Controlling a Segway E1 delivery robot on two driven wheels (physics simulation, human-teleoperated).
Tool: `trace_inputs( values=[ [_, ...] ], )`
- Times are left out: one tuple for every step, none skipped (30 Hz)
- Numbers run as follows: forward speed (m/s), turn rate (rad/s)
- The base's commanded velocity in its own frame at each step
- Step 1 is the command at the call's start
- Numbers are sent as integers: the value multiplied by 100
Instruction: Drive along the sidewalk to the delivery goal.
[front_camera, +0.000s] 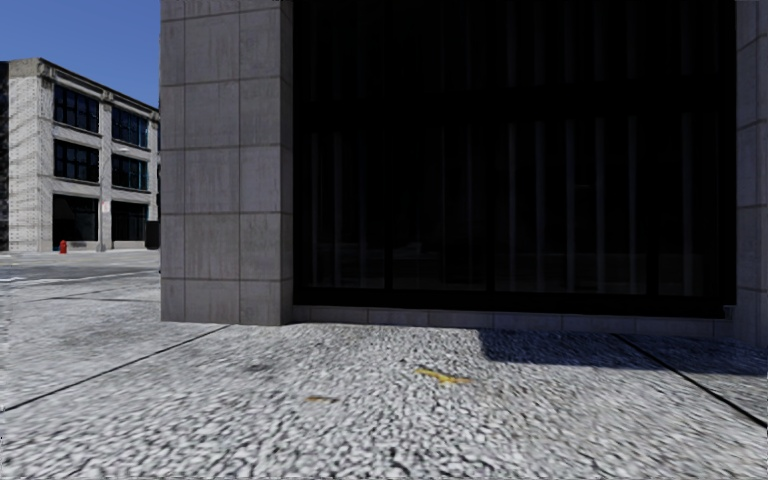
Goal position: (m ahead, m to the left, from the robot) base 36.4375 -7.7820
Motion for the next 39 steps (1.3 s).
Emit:
trace_inputs(
  values=[
    [168,120],
    [168,120],
    [168,120],
    [168,120],
    [168,120],
    [168,120],
    [168,120],
    [168,120],
    [168,120],
    [168,120],
    [168,120],
    [168,120],
    [168,120],
    [168,108],
    [168,97],
    [168,73],
    [168,73],
    [168,28],
    [168,16],
    [168,6],
    [168,0],
    [168,0],
    [168,0],
    [168,0],
    [168,0],
    [168,0],
    [168,0],
    [168,0],
    [168,0],
    [168,0],
    [168,0],
    [168,0],
    [168,2],
    [168,18],
    [168,68],
    [168,100],
    [168,120],
    [168,120],
    [168,120]
  ],
)
